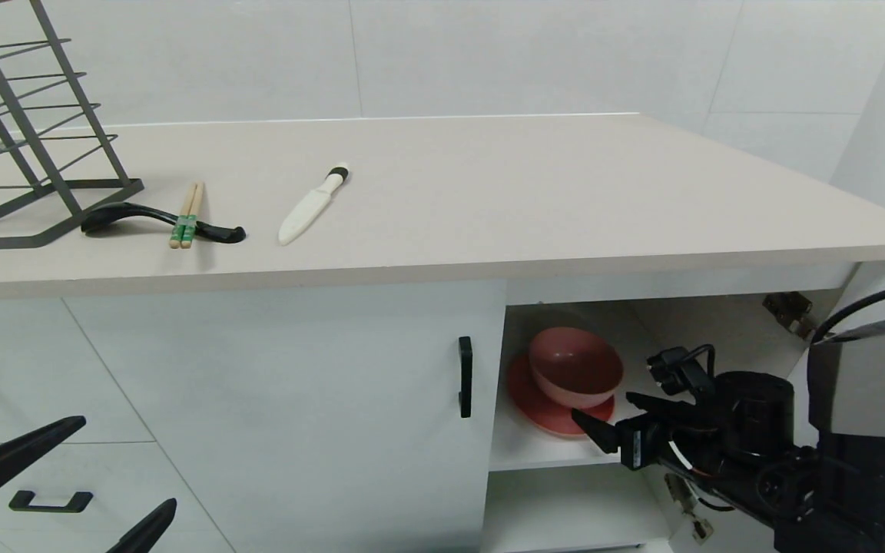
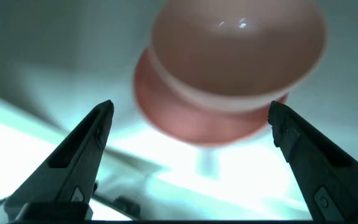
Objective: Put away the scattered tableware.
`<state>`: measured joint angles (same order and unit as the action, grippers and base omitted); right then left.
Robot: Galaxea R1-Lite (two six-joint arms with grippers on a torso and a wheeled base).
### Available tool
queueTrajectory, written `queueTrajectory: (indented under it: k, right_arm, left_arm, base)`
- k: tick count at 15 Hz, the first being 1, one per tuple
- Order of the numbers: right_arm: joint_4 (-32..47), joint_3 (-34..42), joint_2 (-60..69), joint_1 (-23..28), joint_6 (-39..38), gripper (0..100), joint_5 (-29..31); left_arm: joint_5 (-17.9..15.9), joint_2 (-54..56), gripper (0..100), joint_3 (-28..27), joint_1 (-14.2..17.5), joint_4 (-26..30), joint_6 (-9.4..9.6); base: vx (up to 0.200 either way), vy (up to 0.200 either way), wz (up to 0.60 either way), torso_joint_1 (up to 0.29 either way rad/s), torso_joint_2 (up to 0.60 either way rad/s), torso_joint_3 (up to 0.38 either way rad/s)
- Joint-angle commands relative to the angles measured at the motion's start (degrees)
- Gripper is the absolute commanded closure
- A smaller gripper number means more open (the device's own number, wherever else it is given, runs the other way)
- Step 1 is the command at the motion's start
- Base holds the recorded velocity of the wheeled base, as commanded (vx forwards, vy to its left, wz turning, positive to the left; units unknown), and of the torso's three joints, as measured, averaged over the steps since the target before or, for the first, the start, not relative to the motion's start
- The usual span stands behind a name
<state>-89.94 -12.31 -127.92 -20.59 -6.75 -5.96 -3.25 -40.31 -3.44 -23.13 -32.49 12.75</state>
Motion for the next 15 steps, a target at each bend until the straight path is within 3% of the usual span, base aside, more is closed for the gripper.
queueTrajectory:
  k: [1, 4, 8, 10, 13, 15]
  right_arm:
    - [-0.1, 4.1, 4.3, -0.3, 0.1, 0, 0.0]
    - [-0.1, 12.0, 13.7, -3.3, 0.1, 0, 0.3]
    - [3.1, 12.3, 32.3, -5.5, 0.0, 0, 3.9]
    - [13.7, 12.3, 42.7, -7.0, 0.0, 0, 3.9]
    - [35.4, 12.3, 63.3, -8.0, 0.1, 0, 3.9]
    - [44.4, 12.1, 72.2, -7.3, 0.0, 0, 4.7]
  left_arm:
    - [0.0, -0.1, 0, 0.0, 0.0, 0.0, -0.01]
    - [0.0, 0.3, 0, 0.0, 0.0, 0.0, -0.01]
    - [0.0, 2.2, 0, 1.4, 1.0, 0.1, -0.01]
    - [0.0, 3.2, 0, 1.8, 2.7, 0.8, 0.34]
    - [0.0, 5.2, 0, 2.4, 4.1, 4.5, 0.17]
    - [0.1, 9.1, 0, 3.4, 7.6, 7.3, -0.18]
  base:
    - [0.0, 0.0, 0.0, 0.0, 0.0, 0.0]
    - [0.0, 0.0, 0.0, 0.0, 0.0, 0.0]
    - [0.0, 0.0, 0.0, 0.0, 0.0, 0.0]
    - [0.0, 0.0, 0.0, 0.0, 0.0, 0.0]
    - [0.0, 0.0, 0.0, 0.0, 0.0, 0.0]
    - [0.0, 0.0, 0.0, 0.0, 0.0, 0.0]
